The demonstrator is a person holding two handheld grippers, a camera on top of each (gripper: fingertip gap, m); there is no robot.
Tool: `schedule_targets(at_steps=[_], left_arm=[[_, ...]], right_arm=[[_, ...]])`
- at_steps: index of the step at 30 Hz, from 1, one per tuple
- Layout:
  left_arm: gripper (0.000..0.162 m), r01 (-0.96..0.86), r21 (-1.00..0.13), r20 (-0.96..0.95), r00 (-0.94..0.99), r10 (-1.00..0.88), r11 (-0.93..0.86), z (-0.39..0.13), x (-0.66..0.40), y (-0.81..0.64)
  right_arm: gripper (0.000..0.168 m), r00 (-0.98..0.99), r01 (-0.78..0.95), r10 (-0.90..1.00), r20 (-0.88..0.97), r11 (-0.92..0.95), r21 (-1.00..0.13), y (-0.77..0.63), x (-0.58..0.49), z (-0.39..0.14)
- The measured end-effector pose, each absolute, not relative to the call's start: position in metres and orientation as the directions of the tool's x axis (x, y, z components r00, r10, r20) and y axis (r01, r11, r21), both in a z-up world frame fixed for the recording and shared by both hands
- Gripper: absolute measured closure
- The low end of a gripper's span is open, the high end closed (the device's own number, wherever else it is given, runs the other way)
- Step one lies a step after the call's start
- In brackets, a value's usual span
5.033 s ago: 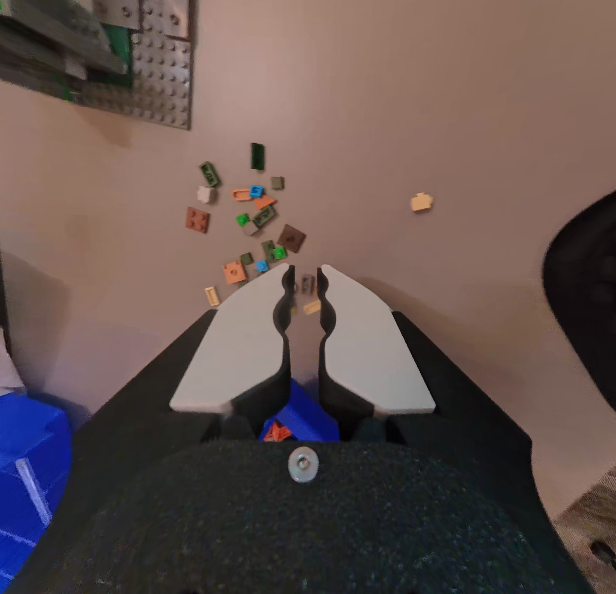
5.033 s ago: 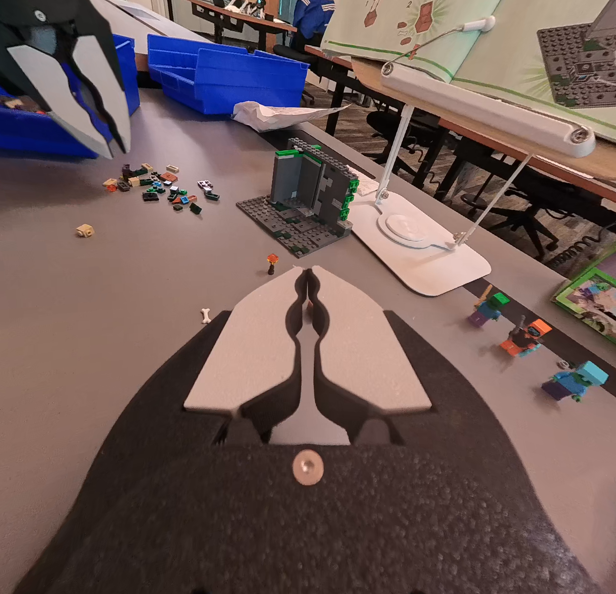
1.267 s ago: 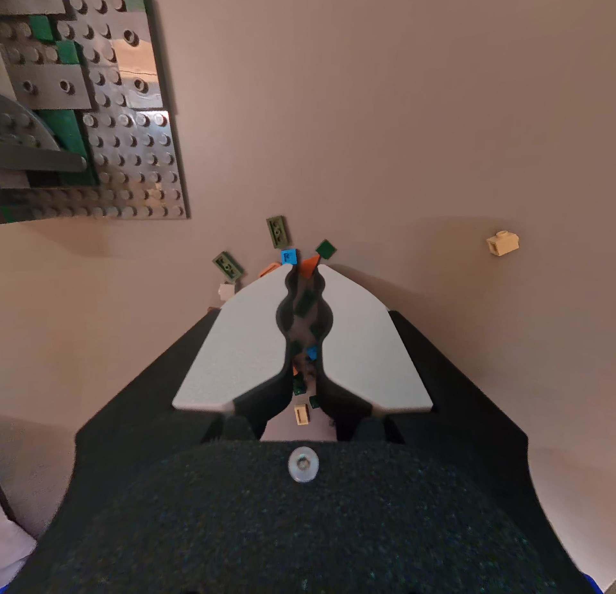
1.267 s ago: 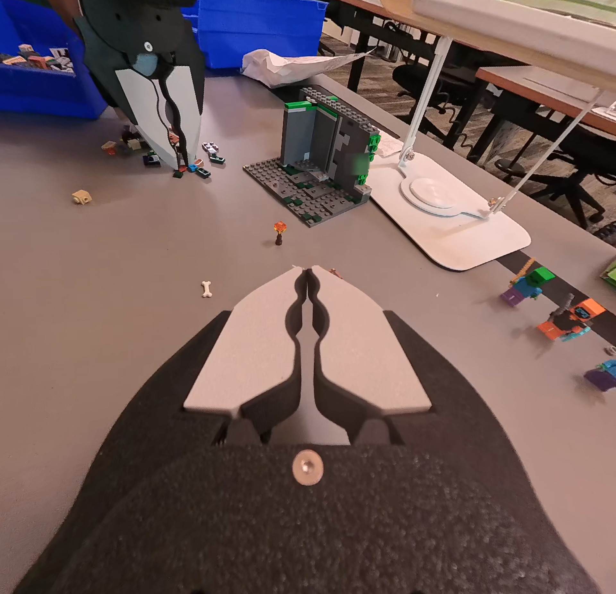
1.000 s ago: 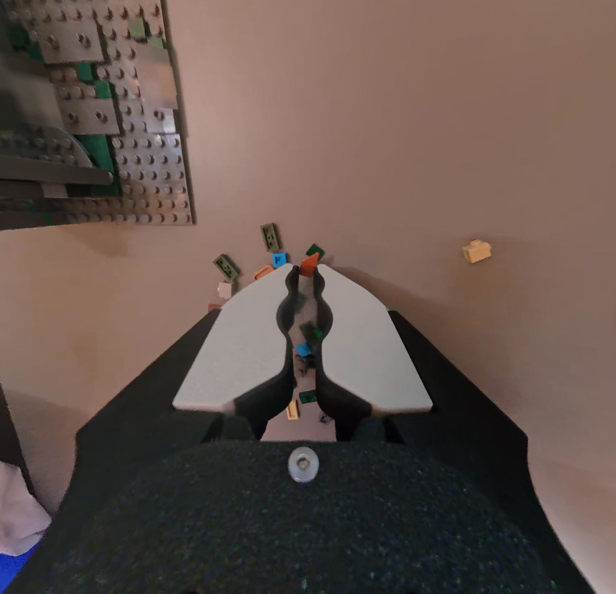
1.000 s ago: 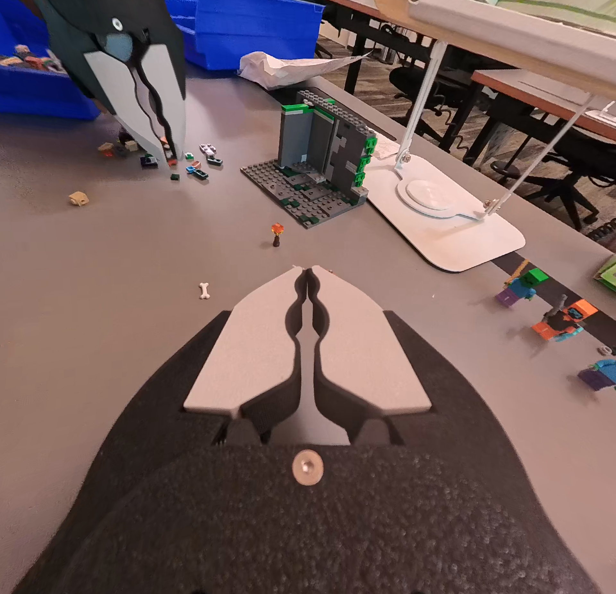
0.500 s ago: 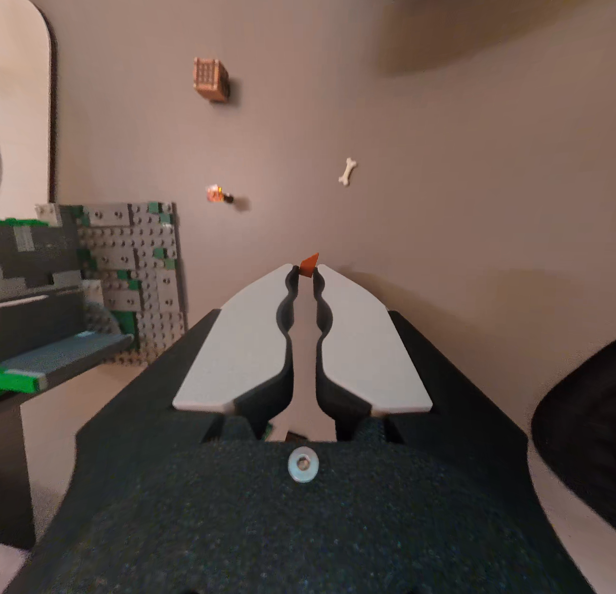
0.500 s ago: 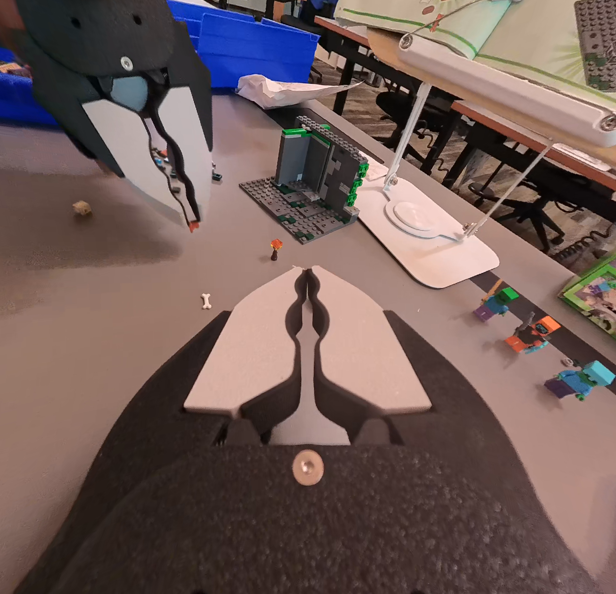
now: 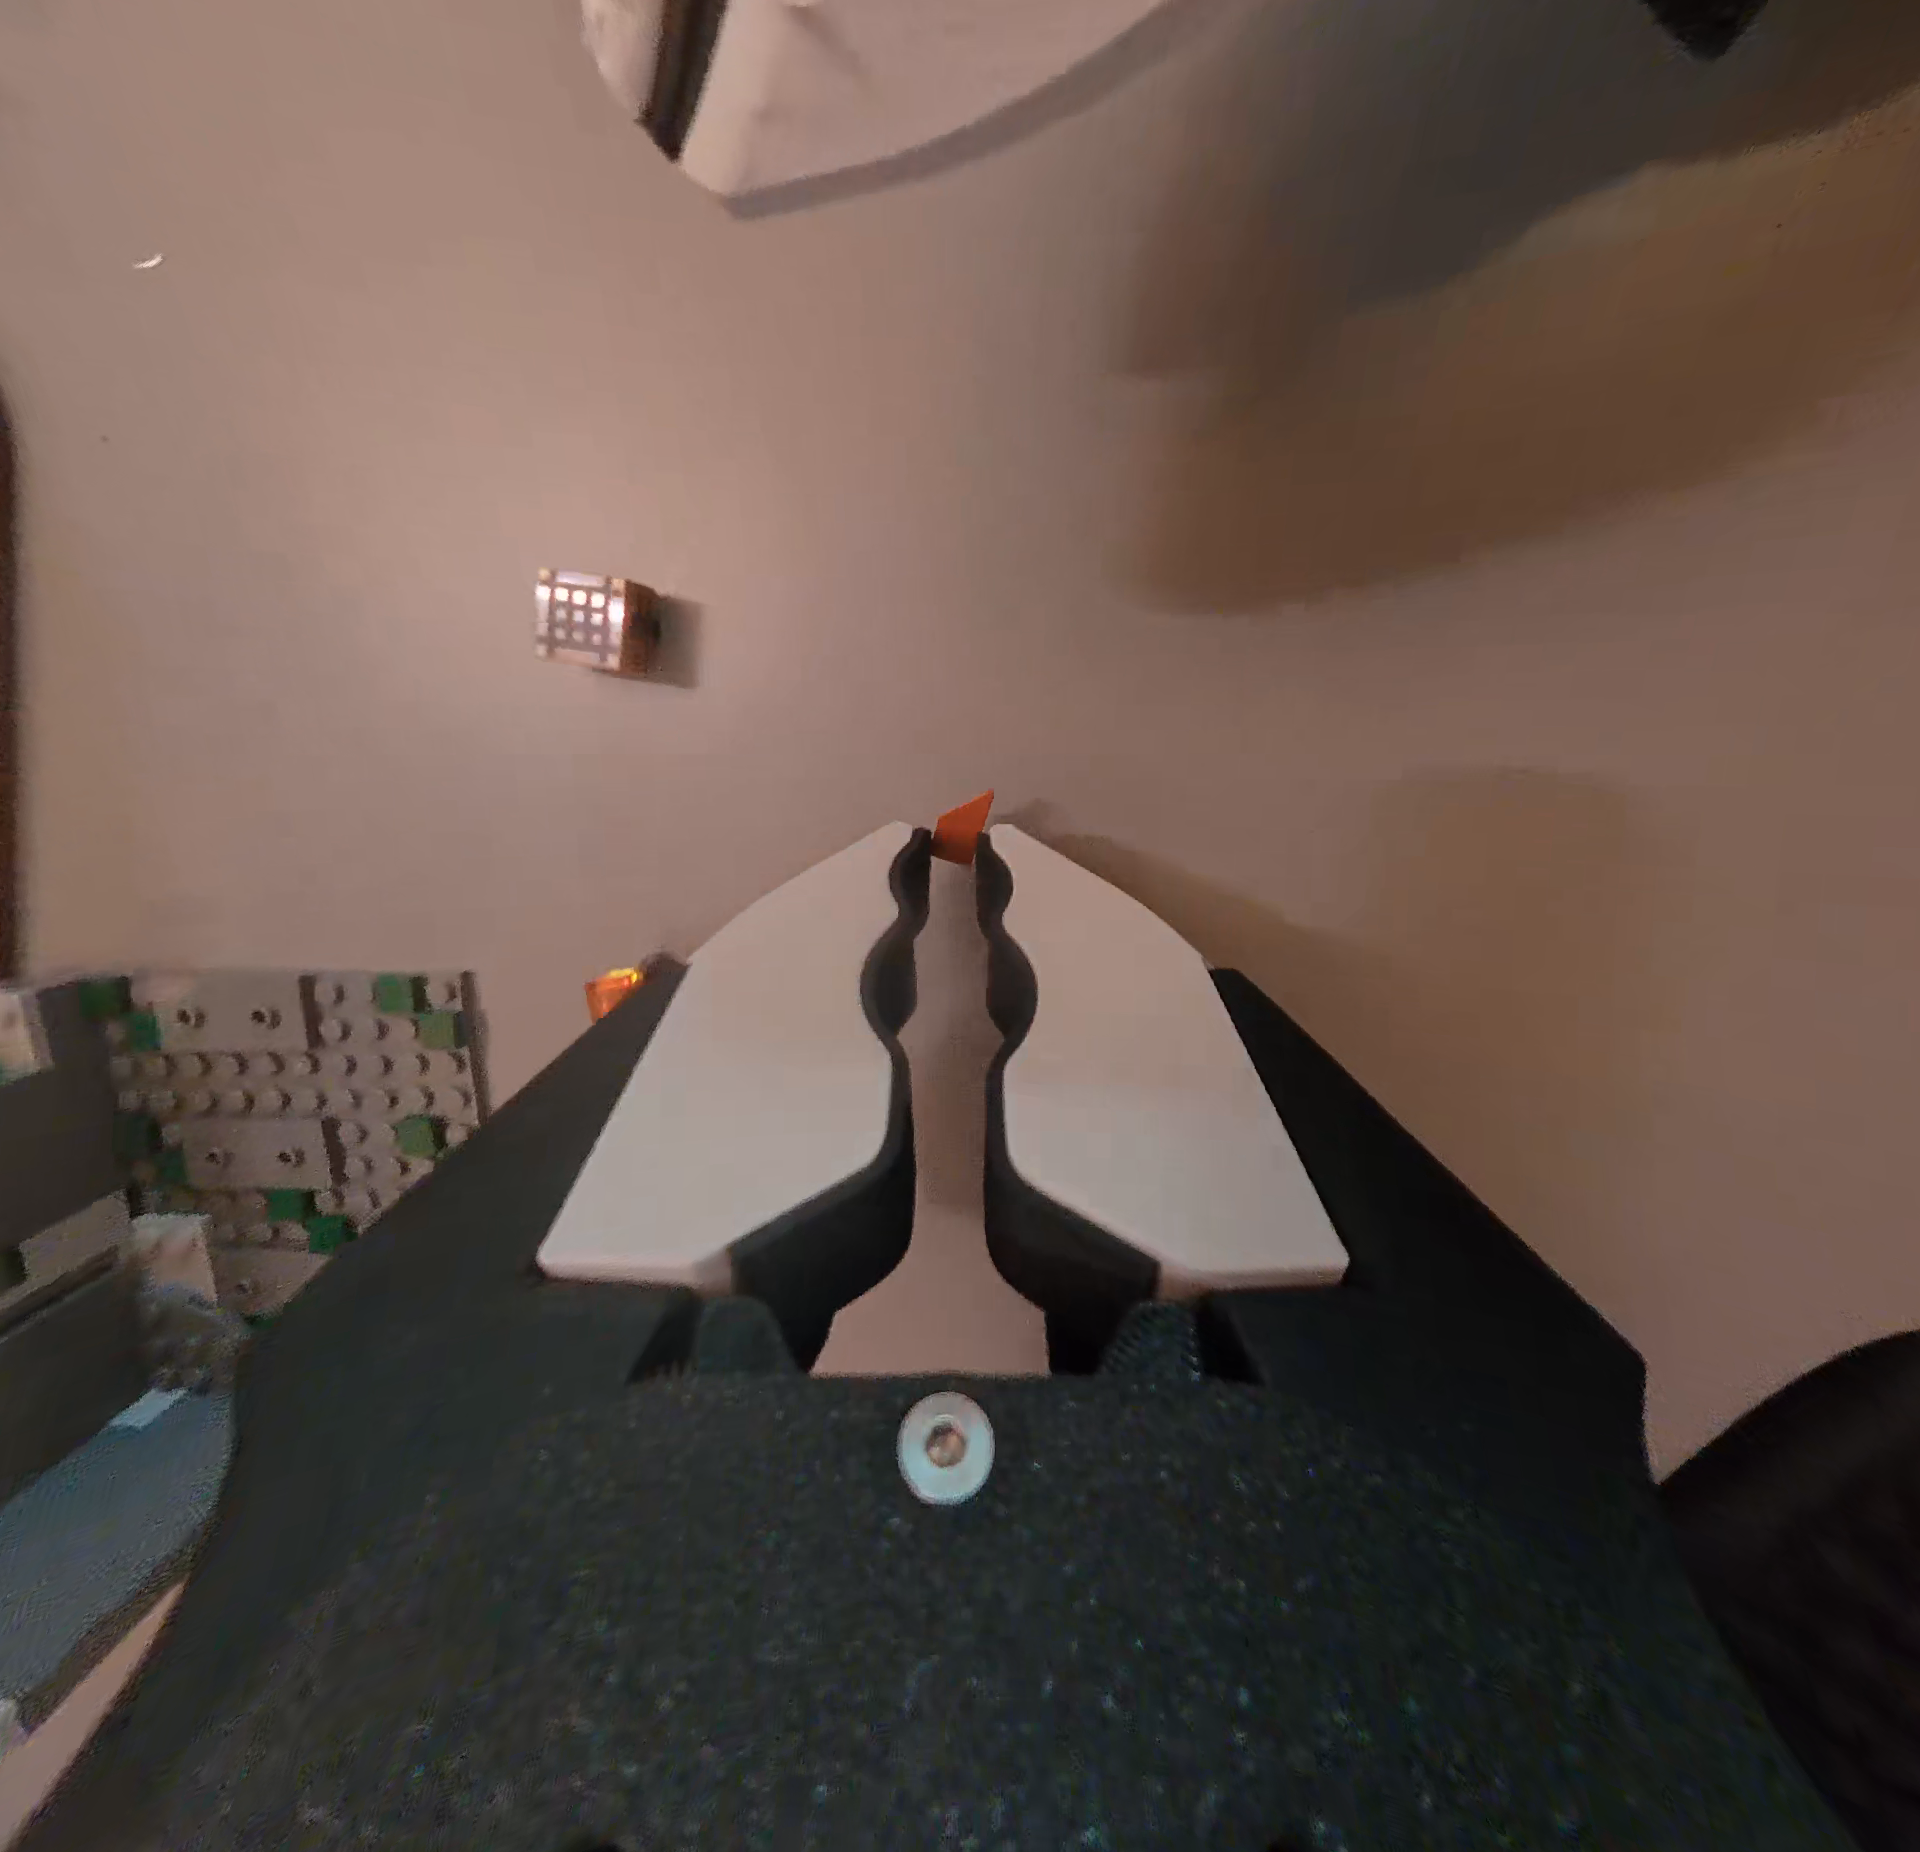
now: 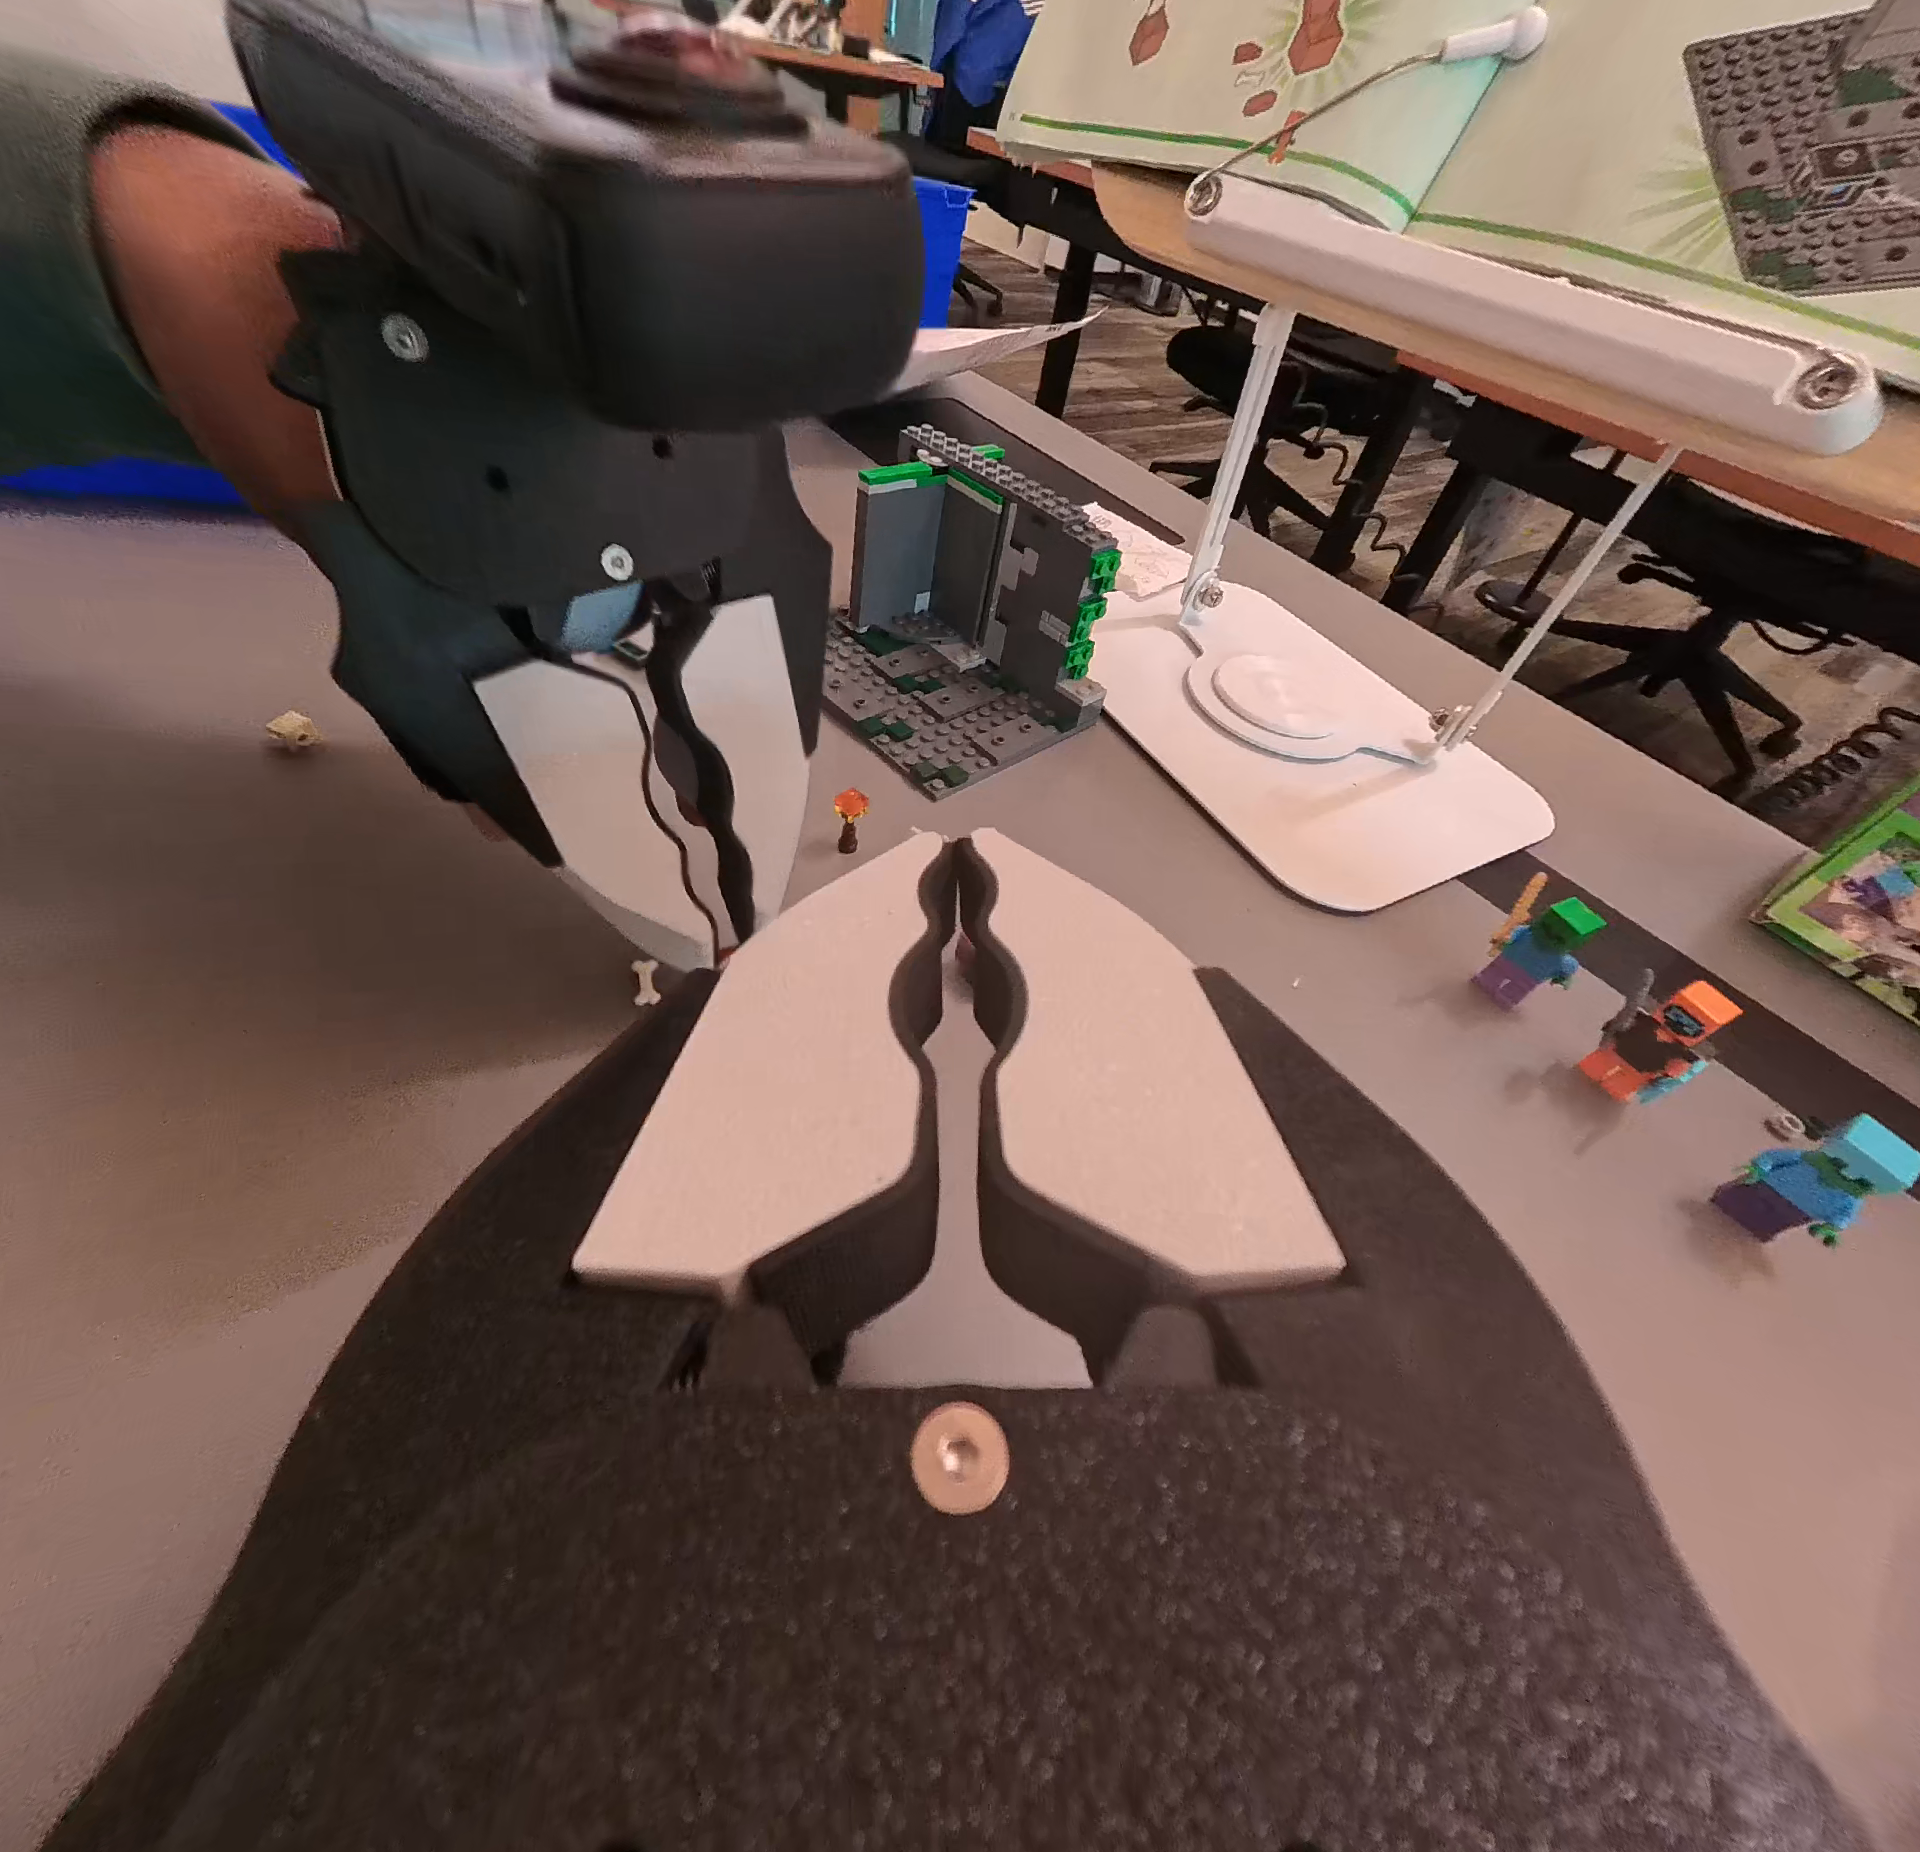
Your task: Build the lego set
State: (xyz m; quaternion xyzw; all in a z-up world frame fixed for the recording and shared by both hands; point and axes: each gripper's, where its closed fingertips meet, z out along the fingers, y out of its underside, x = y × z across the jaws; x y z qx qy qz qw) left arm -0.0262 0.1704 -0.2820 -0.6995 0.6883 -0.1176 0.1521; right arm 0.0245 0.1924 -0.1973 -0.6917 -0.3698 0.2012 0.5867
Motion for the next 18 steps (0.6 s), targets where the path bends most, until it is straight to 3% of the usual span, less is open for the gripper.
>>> schedule_targets(at_steps=[7, 18], left_arm=[[0.151, -0.936, -0.352, -0.018, 0.009, -1.000, -0.002, -0.292, -0.022, 0.170], [0.146, -0.903, -0.425, 0.021, 0.055, -0.998, -0.059, -0.282, -0.044, 0.170]], right_arm=[[0.168, 0.647, 0.267, 0.751, 0.130, -0.063, -0.962, 0.194, 0.025, -0.202], [0.168, 0.626, 0.283, 0.769, 0.131, -0.067, -0.957, 0.191, 0.019, -0.206]])
